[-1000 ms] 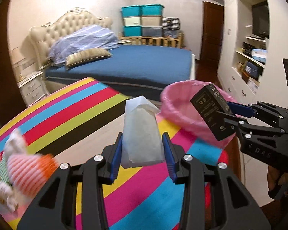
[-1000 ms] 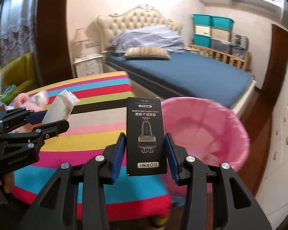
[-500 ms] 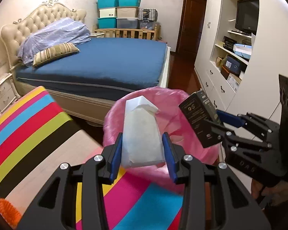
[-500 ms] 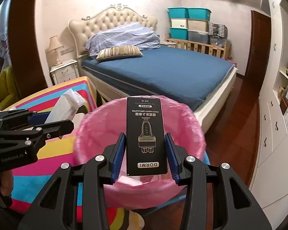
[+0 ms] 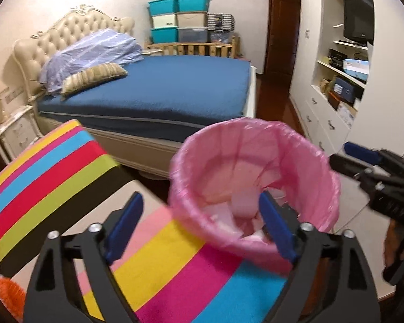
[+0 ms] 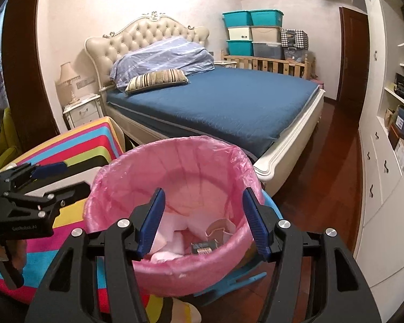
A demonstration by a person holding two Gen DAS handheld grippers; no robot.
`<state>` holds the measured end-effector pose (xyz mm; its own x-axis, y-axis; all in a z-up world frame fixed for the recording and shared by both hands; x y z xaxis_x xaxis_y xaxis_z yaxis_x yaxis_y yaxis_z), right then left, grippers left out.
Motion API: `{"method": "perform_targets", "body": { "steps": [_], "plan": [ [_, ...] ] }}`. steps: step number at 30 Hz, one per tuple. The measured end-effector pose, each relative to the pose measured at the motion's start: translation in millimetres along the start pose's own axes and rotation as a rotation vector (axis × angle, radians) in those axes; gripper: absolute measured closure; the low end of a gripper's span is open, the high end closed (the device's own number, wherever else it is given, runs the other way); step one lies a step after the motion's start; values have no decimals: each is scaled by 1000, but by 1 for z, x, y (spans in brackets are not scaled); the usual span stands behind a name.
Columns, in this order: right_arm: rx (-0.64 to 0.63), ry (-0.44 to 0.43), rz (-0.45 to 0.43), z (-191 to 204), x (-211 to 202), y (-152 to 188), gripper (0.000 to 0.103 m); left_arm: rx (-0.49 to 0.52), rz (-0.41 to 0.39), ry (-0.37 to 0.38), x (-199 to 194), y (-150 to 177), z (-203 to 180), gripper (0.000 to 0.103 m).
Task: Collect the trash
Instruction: 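Move both tools back over the table toward the foam pieces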
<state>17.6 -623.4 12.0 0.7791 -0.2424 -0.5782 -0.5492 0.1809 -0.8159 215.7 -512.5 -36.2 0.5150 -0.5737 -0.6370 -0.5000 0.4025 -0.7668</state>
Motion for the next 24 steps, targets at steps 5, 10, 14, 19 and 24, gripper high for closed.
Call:
{"method": "perform_targets", "body": {
  "steps": [5,10,14,19,24],
  "plan": [
    [-15,-39,5,26,-12,7,39,-2,-19,-65,-30,29,25,5],
    [-67,-93,23,70,-13,15,30,12,-30,-97,-63,59,48,5],
    [-104,-138,53,105,-7,20,27,20,-47,-121,-93,78,66,5],
    [-164,-190,93,148,-1,26,27,-11,-69,-151,-135,99,97,5],
    [-223,-242,110,188,-3,28,27,-38,-76,-233,-169,121,130,5]
  ]
}}
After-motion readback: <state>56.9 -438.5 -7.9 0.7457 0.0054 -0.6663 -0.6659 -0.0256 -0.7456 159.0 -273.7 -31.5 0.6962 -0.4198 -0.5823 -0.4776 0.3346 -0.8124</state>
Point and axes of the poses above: each gripper's, at about its wrist camera, not at the fingertips, and x roughly the way its jaws point, z to its left, y to its underside, the point moved 3 cm from there along x, roughly the way its jaws point, and after that the axes turned 6 degrees about -x, right-handed, at the moved point
